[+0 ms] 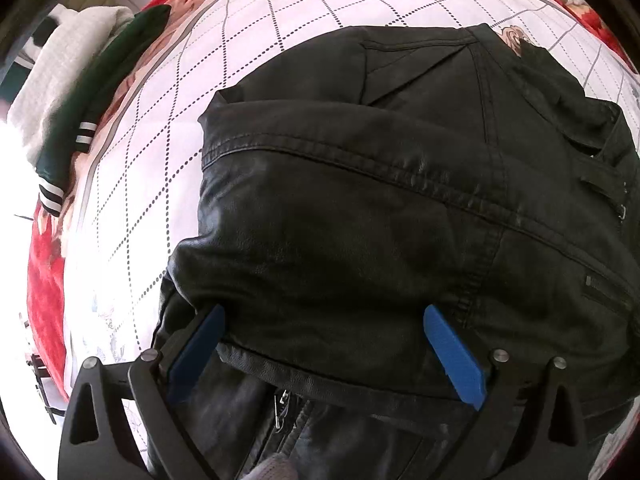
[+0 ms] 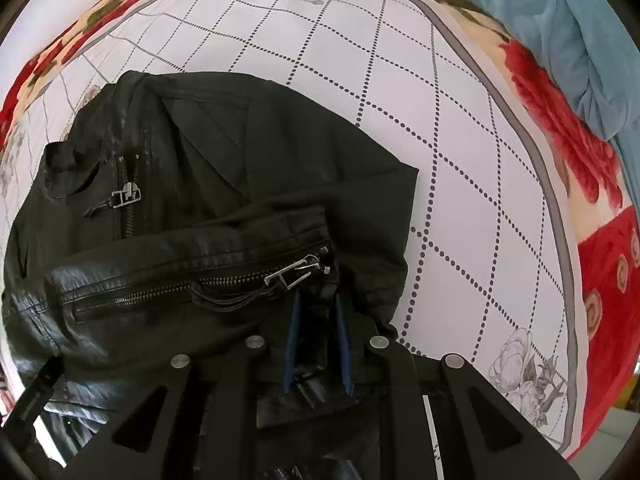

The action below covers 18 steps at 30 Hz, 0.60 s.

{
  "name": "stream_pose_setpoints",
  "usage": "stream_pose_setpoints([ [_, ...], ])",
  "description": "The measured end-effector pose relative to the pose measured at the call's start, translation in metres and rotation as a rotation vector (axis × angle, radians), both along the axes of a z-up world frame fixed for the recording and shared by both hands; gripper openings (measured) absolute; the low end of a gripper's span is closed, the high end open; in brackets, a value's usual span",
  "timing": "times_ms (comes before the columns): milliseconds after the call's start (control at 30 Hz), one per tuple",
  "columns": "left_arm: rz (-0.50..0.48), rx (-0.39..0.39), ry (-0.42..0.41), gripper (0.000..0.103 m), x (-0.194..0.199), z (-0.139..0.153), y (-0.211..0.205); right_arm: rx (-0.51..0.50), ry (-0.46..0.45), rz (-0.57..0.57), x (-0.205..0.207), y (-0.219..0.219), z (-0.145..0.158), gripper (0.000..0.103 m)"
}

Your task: Fold large clothes

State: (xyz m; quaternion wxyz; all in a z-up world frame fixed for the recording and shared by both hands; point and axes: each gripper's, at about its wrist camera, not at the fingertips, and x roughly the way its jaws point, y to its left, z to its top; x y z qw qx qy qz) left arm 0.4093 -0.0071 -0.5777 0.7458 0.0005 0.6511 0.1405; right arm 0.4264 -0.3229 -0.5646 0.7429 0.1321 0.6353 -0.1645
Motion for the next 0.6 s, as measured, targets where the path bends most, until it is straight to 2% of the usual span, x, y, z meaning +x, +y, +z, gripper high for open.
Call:
stream_pose_setpoints([
  [200, -0.034, -0.009, -0.003, 0.102, -0.004, 0.003, 0.003, 0.052, 0.005, -0.021, 0.000, -0.011, 0.006, 0.023],
  [267, -0.059, -0.045, -0.005, 0.102, -0.007, 0.010, 0.003, 0.090, -0.011, -0.036, -0.005, -0.019, 0.014, 0.035],
  [300, -0.068, -0.064, -0.011, 0.102, -0.009, 0.015, 0.003, 0.100, -0.014, -0.037, -0.007, -0.022, 0.018, 0.045],
  [433, -0.136, -0.098, -0.063, 0.102, -0.030, 0.052, -0.009, 0.187, -0.034, -0.068, -0.040, -0.039, 0.045, 0.057],
  [600, -0.262, -0.087, -0.062, 0.102, -0.082, 0.080, -0.054, 0.284, 0.040, -0.122, -0.101, -0.065, 0.063, 0.058],
])
